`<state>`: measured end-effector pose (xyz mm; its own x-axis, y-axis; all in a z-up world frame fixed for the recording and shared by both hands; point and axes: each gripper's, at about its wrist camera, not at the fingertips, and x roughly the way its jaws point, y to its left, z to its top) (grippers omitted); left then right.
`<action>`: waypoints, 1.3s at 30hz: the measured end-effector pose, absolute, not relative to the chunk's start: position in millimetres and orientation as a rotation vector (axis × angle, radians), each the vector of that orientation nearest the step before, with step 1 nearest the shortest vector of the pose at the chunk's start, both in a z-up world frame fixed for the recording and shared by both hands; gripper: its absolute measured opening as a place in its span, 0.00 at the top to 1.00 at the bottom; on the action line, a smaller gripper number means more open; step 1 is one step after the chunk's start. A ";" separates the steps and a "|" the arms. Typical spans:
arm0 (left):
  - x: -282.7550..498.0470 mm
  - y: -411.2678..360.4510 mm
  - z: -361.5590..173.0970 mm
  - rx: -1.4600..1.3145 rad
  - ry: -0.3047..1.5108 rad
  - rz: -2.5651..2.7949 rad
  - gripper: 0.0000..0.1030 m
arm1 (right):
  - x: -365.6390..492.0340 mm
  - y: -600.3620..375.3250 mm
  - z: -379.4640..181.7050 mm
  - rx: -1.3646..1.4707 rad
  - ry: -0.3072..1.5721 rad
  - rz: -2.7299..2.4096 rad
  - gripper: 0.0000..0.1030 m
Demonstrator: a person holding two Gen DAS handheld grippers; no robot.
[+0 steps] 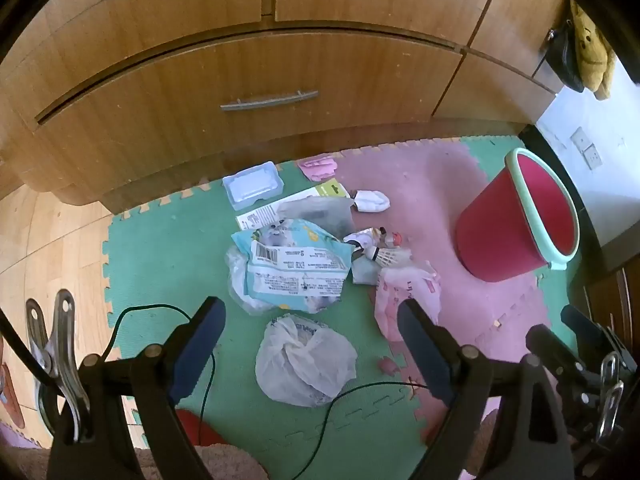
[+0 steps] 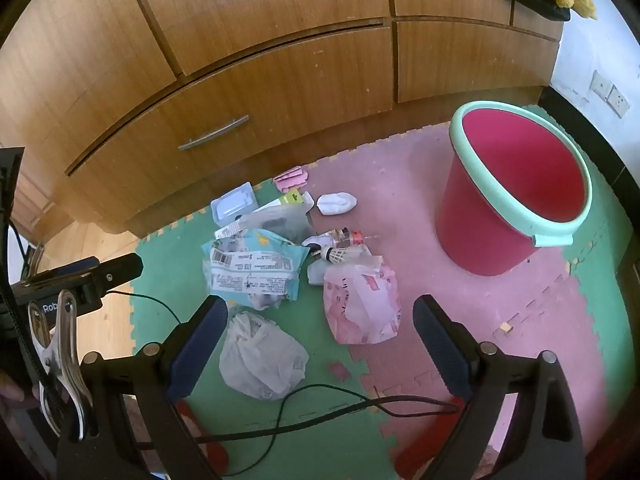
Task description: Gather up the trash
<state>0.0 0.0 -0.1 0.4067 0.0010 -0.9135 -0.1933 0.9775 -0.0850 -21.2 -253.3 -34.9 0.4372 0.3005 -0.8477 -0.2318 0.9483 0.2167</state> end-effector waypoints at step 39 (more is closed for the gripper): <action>-0.8 0.0 -4.6 -0.205 1.165 0.117 0.12 | -21.0 -254.4 -37.5 0.078 1.080 0.331 0.06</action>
